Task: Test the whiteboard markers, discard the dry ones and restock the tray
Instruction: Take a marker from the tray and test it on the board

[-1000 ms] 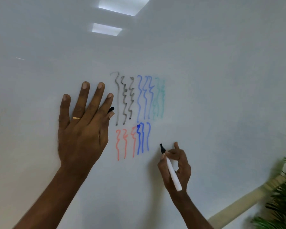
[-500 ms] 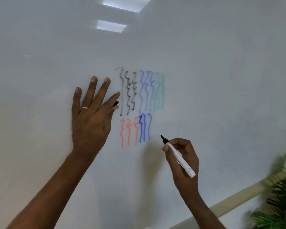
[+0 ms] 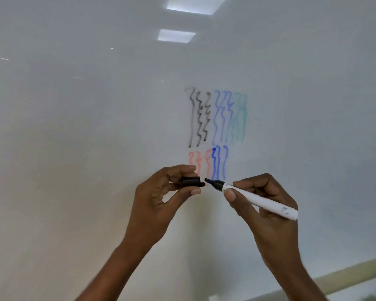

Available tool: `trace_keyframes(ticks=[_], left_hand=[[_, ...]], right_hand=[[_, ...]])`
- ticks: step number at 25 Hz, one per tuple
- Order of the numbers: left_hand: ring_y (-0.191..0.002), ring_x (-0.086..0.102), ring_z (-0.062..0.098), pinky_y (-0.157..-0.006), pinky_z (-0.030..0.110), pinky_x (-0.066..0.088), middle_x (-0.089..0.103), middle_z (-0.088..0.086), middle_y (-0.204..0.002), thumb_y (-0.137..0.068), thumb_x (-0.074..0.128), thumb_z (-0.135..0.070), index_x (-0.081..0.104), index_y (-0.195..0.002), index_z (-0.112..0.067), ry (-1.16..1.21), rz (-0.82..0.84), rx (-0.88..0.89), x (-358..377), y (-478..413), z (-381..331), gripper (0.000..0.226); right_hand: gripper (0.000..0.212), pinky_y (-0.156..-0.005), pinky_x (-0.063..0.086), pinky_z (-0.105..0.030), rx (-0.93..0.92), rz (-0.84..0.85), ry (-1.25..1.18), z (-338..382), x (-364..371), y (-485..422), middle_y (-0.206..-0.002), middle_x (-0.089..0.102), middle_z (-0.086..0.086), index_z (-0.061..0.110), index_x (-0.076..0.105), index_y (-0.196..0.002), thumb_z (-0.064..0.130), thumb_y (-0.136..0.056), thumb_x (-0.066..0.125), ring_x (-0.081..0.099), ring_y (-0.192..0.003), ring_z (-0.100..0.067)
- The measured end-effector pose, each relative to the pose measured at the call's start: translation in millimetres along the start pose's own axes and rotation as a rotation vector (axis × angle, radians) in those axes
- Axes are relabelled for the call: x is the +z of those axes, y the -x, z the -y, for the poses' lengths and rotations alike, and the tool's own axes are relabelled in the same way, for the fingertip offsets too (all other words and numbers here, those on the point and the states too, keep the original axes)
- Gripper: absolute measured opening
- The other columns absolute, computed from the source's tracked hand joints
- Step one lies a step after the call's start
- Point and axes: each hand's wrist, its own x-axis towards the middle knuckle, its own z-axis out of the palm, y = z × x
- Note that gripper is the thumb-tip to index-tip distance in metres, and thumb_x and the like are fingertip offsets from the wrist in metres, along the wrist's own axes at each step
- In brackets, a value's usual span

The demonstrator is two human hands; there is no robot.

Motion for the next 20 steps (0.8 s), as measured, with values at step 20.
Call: trace_keyframes(ticks=[20], left_hand=[[-0.069, 0.071, 0.019, -0.070, 0.024, 0.056, 0.077, 0.011, -0.080, -0.077, 0.078, -0.012, 0.078, -0.098, -0.005, 0.270, 0.373, -0.446, -2, 33, 14, 0.023]], right_hand=[[0.025, -0.071, 0.050, -0.010, 0.143, 0.571, 0.476, 34, -43, 12, -0.094, 0.077, 0.022, 0.045, 0.079, -0.101, 0.028, -0.082, 0.077, 0.073, -0.090, -0.002]])
